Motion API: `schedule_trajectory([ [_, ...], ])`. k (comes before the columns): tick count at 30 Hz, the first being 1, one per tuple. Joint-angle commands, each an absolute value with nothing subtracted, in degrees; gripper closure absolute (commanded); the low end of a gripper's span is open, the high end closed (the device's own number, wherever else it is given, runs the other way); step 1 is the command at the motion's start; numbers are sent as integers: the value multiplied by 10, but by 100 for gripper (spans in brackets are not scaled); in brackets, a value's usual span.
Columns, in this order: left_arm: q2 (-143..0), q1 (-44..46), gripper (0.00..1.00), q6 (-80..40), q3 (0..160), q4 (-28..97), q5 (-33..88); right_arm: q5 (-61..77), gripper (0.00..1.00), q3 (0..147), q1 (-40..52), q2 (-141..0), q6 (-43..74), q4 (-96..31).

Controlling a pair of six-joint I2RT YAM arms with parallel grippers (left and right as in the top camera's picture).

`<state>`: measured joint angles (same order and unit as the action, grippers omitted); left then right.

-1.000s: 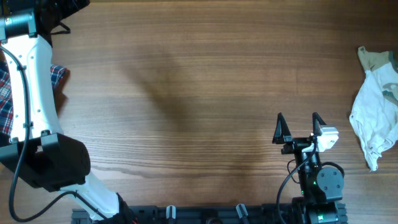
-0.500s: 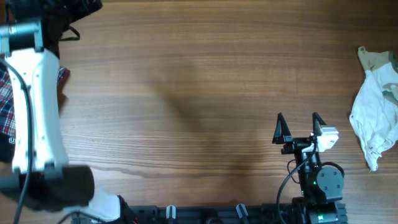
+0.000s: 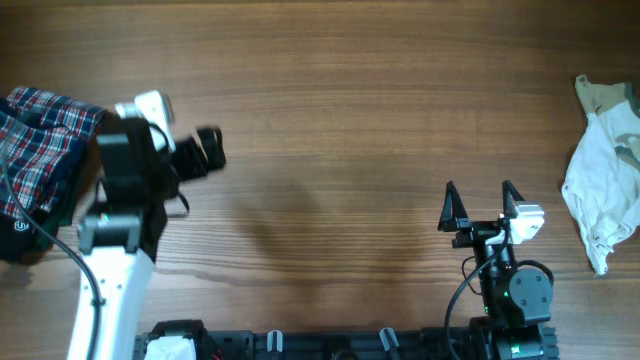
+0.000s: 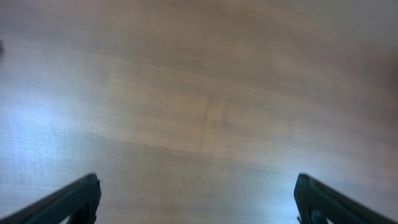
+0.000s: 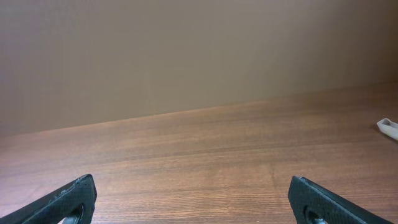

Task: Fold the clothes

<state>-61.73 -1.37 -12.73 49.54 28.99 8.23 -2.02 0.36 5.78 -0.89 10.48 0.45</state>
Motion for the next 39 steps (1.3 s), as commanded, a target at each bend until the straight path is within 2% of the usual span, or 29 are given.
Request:
schedule_trajectory([
  [1,-544,-8,0,-129,337,153,94,-26,0,3,56,-6,111,7],
  [6,-456,-8,0,-129,200,13,96,-26,0,3,56,-6,111,7],
  [13,-356,-8,0,-129,88,-42,96,-26,0,3,56,-6,111,7],
  [29,-224,-8,0,-128,3,-46,96,-26,0,3,56,-6,111,7],
  [39,-105,-8,0,-127,3,36,89,-26,0,3,55,-6,111,7],
])
